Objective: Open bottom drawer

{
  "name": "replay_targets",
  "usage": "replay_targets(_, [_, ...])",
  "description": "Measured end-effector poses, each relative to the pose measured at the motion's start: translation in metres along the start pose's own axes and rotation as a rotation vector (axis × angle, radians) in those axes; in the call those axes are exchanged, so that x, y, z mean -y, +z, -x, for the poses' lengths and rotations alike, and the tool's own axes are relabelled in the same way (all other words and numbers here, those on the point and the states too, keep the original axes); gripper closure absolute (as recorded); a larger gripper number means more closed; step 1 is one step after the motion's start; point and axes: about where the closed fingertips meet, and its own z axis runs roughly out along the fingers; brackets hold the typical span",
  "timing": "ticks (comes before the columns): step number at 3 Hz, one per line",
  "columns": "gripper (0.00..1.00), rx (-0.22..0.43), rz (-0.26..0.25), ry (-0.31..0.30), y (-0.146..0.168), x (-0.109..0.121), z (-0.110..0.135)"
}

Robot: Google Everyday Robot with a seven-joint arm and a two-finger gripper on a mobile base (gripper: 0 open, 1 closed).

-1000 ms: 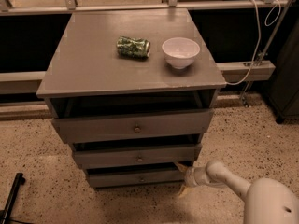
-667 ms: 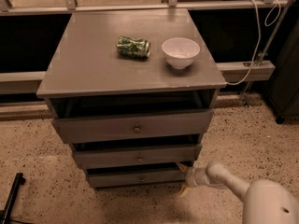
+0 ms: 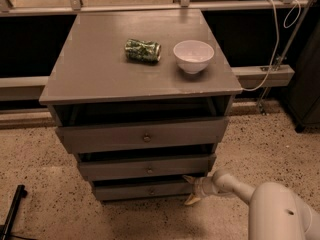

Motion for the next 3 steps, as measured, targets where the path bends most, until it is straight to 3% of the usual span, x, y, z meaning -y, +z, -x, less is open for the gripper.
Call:
replay_targets(1, [0.47,0.0,0.022,0.001,0.006,-0.001,0.002])
replay_targets(2, [0.63,0.067,0.046,0.014,0.01,-0.012,0.01])
replay_targets(3, [0.59,0.071,0.047,0.015,0.007,-0.011,0.012])
